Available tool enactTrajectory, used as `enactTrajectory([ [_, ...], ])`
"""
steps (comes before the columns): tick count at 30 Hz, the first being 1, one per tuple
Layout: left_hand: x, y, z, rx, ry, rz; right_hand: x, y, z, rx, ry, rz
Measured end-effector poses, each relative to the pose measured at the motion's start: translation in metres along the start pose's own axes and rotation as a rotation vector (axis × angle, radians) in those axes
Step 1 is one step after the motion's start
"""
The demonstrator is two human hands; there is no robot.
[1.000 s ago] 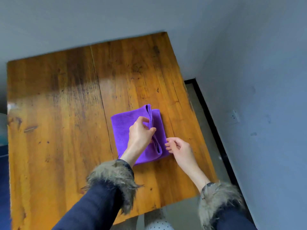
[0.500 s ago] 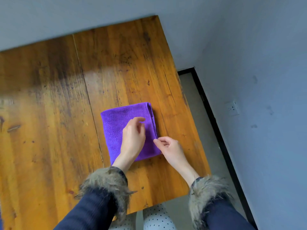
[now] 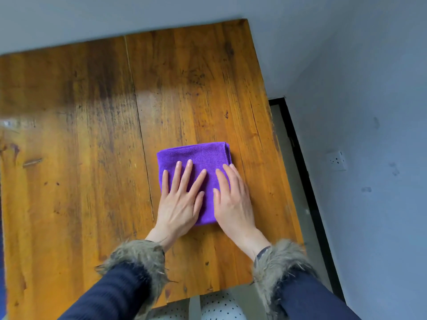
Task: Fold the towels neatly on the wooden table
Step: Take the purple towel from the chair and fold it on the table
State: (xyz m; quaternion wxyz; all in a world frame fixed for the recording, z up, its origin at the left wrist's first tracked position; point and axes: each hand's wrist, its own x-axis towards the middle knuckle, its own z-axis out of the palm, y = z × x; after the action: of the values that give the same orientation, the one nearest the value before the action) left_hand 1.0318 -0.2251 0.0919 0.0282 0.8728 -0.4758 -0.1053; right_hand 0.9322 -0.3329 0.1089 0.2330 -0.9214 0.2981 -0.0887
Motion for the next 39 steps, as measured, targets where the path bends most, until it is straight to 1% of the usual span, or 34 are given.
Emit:
enactTrajectory([
  [2,0.009,-0.008,-0.001,-0.024,0.054,-0.028,0.015,-0.006,0.014,-0.057,-0.030,-0.128],
  [3,0.013,-0.014,-0.001,-0.037,0.072,-0.054,0.023,-0.005,0.021,-0.083,-0.046,-0.144],
  [7,0.023,-0.032,0.004,-0.059,0.090,-0.078,0.043,0.011,0.041,-0.163,-0.083,-0.093],
  [9,0.025,-0.033,0.008,-0.085,0.094,-0.088,0.043,0.019,0.043,-0.164,-0.082,-0.111],
  [14,0.025,-0.033,0.016,-0.121,0.120,-0.111,0.044,0.027,0.045,-0.118,-0.039,-0.139],
  [18,0.026,-0.033,0.010,-0.137,0.077,-0.097,0.045,0.023,0.042,-0.107,-0.063,-0.123],
  [21,0.022,-0.033,0.001,-0.233,0.065,-0.097,0.044,0.021,0.035,-0.014,-0.065,-0.094],
  [22,0.019,-0.035,-0.003,-0.307,0.093,-0.121,0.042,0.021,0.031,0.050,-0.044,-0.065],
  [24,0.006,-0.040,-0.011,-0.461,0.196,-0.235,0.034,0.022,0.017,0.176,0.035,0.045],
  [26,-0.007,-0.047,-0.015,-0.569,0.315,-0.415,0.025,0.024,0.003,0.268,0.086,0.220],
  [27,-0.012,-0.050,-0.016,-0.625,0.344,-0.511,0.023,0.024,-0.004,0.298,0.083,0.317],
  [28,-0.016,-0.053,-0.017,-0.700,0.338,-0.591,0.022,0.023,-0.008,0.314,0.051,0.417],
  [29,-0.018,-0.053,-0.019,-0.786,0.299,-0.642,0.025,0.022,-0.012,0.325,-0.007,0.506],
  [31,-0.021,-0.051,-0.021,-0.892,0.177,-0.625,0.033,0.020,-0.016,0.342,-0.156,0.655],
  [33,-0.020,-0.047,-0.022,-0.914,0.081,-0.571,0.042,0.017,-0.018,0.372,-0.259,0.741],
  [34,-0.017,-0.045,-0.022,-0.913,0.061,-0.580,0.047,0.016,-0.020,0.377,-0.285,0.758],
  [35,-0.013,-0.043,-0.022,-0.921,0.051,-0.624,0.050,0.015,-0.021,0.377,-0.298,0.764],
  [37,-0.007,-0.039,-0.024,-0.981,0.018,-0.778,0.055,0.015,-0.023,0.381,-0.340,0.768],
  [39,-0.004,-0.039,-0.024,-1.048,-0.045,-0.878,0.057,0.016,-0.023,0.463,-0.417,0.788],
])
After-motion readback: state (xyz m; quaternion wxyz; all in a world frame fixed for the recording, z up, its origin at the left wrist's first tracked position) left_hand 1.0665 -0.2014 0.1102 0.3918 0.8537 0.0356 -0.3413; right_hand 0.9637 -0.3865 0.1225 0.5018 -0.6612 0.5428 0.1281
